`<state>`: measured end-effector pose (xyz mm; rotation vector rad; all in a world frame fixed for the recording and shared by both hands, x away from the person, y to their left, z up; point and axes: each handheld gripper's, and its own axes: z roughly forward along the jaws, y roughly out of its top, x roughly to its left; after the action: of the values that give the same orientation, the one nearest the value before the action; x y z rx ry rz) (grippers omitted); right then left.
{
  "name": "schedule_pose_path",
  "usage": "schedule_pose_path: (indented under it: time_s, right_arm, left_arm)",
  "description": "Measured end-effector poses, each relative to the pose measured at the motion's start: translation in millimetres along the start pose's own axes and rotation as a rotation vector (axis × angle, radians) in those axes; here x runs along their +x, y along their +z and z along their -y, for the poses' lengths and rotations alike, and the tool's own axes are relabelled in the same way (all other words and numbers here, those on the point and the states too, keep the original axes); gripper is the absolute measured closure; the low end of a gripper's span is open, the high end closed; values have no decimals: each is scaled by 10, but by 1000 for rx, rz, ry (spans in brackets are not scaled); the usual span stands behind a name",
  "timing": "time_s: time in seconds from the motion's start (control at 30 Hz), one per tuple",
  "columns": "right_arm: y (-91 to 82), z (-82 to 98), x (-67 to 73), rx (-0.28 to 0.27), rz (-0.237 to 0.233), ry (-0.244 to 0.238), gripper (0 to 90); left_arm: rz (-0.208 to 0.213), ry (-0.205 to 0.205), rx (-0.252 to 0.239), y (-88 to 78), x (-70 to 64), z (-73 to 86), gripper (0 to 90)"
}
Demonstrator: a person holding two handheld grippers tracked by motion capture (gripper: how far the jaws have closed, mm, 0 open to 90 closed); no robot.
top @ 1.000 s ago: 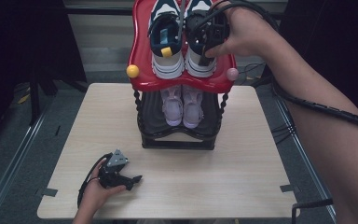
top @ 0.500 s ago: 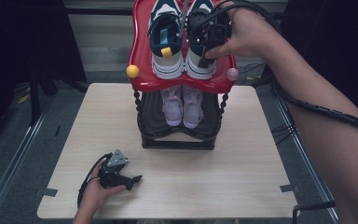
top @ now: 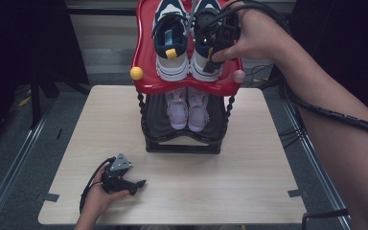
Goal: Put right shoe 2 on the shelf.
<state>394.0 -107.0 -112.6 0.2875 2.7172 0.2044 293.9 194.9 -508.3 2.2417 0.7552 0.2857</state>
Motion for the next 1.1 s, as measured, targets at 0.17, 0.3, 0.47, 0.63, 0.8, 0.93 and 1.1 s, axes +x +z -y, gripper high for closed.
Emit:
schedule_pose_path:
  time_s: [0.17, 0.3, 0.47, 0.63, 0.8, 0.93, 1.1]
  right_arm:
    - [-46, 12, 0, -15, -10, 30, 315]
    - [-83, 16, -5, -33, -25, 54, 281]
    - [-153, 35, -35, -45, -65, 91, 221]
    - [-231, 62, -56, -33, -85, 108, 209]
    - [-289, 96, -72, -39, -105, 123, 177]
    - [-322, 105, -70, -28, -112, 131, 166]
    - [-385, 117, -73, -27, -123, 130, 155]
  left_arm:
    - [-1, 1, 0, 1, 3, -1, 95]
    - [0, 1, 0, 1, 4, -1, 95]
    - [-3, 1, 0, 2, 2, -1, 95]
    - [-4, 2, 0, 2, 2, -1, 95]
    - [-3, 1, 0, 2, 2, -1, 95]
    - [-3, 1, 0, 2, 2, -1, 95]
    - [-3, 1, 0, 2, 2, -1, 95]
